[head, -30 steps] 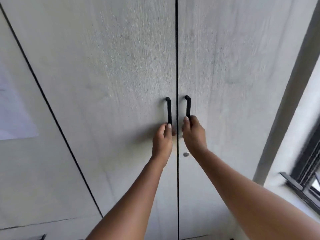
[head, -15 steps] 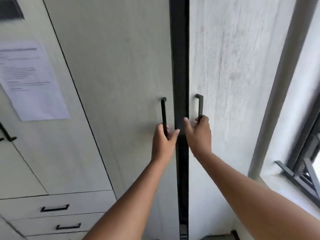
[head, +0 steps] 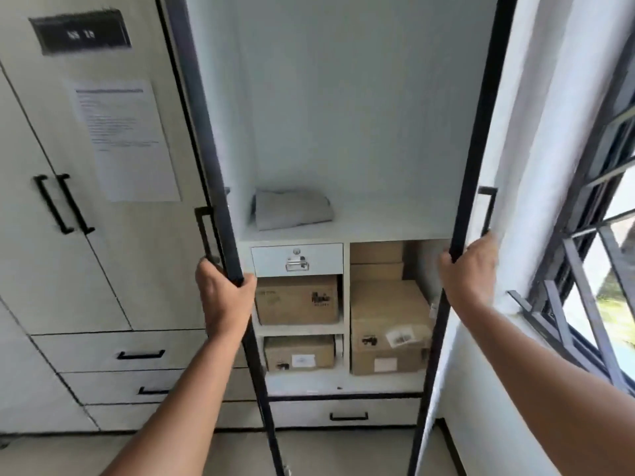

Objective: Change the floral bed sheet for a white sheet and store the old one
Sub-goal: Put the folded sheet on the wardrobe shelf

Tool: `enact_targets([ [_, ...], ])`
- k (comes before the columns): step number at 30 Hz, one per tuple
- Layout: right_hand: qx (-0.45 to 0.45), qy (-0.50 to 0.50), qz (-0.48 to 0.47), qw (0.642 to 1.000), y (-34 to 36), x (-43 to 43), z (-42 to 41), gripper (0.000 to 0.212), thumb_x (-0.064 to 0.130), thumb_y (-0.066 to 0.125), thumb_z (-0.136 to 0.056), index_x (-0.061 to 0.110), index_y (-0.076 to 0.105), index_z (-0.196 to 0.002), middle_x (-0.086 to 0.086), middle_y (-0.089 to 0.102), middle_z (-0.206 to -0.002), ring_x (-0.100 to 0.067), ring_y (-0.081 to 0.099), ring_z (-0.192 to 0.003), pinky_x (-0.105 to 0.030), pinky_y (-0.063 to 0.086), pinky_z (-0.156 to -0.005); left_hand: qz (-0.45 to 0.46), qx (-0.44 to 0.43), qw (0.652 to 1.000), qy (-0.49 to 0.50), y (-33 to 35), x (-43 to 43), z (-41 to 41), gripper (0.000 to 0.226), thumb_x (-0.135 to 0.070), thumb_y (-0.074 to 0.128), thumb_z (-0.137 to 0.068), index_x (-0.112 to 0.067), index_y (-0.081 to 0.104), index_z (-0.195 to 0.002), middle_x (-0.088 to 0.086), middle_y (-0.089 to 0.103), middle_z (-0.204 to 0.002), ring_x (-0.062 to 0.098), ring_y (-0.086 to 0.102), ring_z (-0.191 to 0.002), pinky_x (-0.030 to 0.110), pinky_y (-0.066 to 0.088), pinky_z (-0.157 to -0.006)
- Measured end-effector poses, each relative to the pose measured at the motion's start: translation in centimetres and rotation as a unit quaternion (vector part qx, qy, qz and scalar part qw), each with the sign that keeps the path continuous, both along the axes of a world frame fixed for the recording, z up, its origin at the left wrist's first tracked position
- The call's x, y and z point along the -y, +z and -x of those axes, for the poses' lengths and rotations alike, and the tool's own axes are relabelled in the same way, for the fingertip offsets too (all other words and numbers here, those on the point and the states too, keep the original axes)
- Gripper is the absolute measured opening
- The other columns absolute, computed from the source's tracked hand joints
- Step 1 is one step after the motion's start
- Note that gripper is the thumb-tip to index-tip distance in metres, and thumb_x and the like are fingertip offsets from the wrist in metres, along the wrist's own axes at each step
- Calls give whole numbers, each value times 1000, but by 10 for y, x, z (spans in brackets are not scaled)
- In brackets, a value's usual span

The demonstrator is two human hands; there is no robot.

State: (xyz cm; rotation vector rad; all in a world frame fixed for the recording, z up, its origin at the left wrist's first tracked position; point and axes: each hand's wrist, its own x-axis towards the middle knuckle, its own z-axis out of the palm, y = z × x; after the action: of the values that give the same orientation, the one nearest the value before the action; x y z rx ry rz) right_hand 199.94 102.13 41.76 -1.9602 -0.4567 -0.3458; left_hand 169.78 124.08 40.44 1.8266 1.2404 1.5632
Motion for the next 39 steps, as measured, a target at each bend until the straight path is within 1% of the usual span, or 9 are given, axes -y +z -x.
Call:
enact_targets([
  [3,7,-37,-1,999,-4,30,-7,67,23,53,-92,-1,24,-148,-27,41,-140,-42,37,-134,-53,36,-113,17,14,1000,15,3,-12,43,44,-12,69,-78,-6,46,-115,14,52,-113,29,54,-92,39,48,-79],
  [8,23,-75,31,996,-10,65,-21,71,24,41,-103,2,2,-159,-24,22,-159,-40,22,-145,-54,30,-118,49,16,998,44,-1,-30,81,54,-10,62,-85,0,41,-134,25,50,-129,43,55,-112,52,49,-96],
  [13,65,-120,109,985,-22,86,-19,81,1,37,-96,11,-14,-159,-13,-14,-169,-31,-5,-156,-47,6,-127,51,39,992,104,-20,2,63,67,-1,50,-95,7,17,-153,30,23,-157,42,25,-145,44,28,-117],
  [16,154,-110,191,963,-33,81,-6,89,10,47,-94,14,-13,-160,-18,-23,-166,-31,-21,-154,-48,-6,-125,1,-22,991,134,-41,15,47,78,-6,55,-93,5,10,-155,31,6,-161,43,8,-150,48,19,-122],
  [19,217,-38,279,935,-38,61,-2,89,30,51,-97,17,-9,-162,-19,-24,-166,-33,-22,-154,-48,-5,-125,-60,-96,990,84,-50,31,15,75,-4,58,-91,4,19,-154,28,8,-163,42,7,-152,55,25,-118],
  [23,220,87,295,926,-27,6,-4,74,44,45,-102,17,10,-163,-20,-5,-169,-34,-6,-157,-51,10,-127,-157,-241,957,-40,-40,42,-55,71,-18,63,-93,1,30,-152,22,20,-162,37,18,-151,52,33,-117],
  [30,269,179,355,877,-2,-70,-3,73,61,33,-102,21,15,-160,-20,-1,-169,-38,-4,-156,-54,9,-126,-97,-416,900,-85,-19,38,-154,79,-55,45,-99,-16,14,-159,10,-2,-168,29,-2,-155,47,19,-122],
  [34,297,193,385,852,-6,-95,-15,72,63,29,-101,21,20,-159,-20,1,-169,-40,-4,-156,-57,6,-124,-94,-459,881,-66,-23,28,-179,81,-59,43,-98,-17,13,-159,9,-5,-168,31,-5,-154,46,17,-123],
  [39,274,224,411,840,-20,-140,-42,73,66,22,-101,22,19,-160,-19,2,-169,-39,-2,-156,-58,7,-125,-50,-457,886,-64,-36,-4,-208,79,-57,46,-98,-19,13,-158,8,-5,-168,31,-4,-154,47,18,-123],
])
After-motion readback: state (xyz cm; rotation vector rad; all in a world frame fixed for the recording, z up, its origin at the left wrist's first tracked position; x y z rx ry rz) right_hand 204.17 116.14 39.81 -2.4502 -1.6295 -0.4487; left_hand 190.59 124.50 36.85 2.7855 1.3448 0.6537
